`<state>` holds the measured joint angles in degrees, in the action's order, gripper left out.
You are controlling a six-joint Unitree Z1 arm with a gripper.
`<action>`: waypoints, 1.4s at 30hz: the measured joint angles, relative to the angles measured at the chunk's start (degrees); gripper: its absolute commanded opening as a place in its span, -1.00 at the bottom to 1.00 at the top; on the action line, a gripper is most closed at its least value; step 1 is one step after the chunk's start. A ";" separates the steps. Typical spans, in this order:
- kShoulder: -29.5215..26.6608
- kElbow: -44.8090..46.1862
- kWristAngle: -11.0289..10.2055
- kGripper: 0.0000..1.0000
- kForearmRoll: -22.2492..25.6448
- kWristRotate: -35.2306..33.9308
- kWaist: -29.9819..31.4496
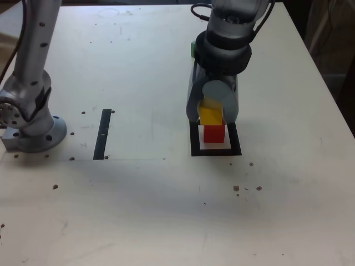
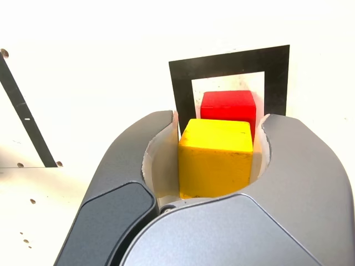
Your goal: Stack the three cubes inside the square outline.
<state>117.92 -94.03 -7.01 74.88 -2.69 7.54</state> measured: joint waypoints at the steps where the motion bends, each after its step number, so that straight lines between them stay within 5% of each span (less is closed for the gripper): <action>1: 0.06 0.00 -0.01 -0.43 0.00 0.00 0.00; 12: 0.49 -0.01 -0.07 -0.21 -0.19 -0.01 0.00; 30: 0.56 1.02 -0.25 0.93 -1.23 0.38 -0.24; 42: -5.22 2.85 -1.59 0.99 -0.70 -0.11 -0.63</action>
<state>112.70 -91.18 -8.61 74.19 -2.80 6.91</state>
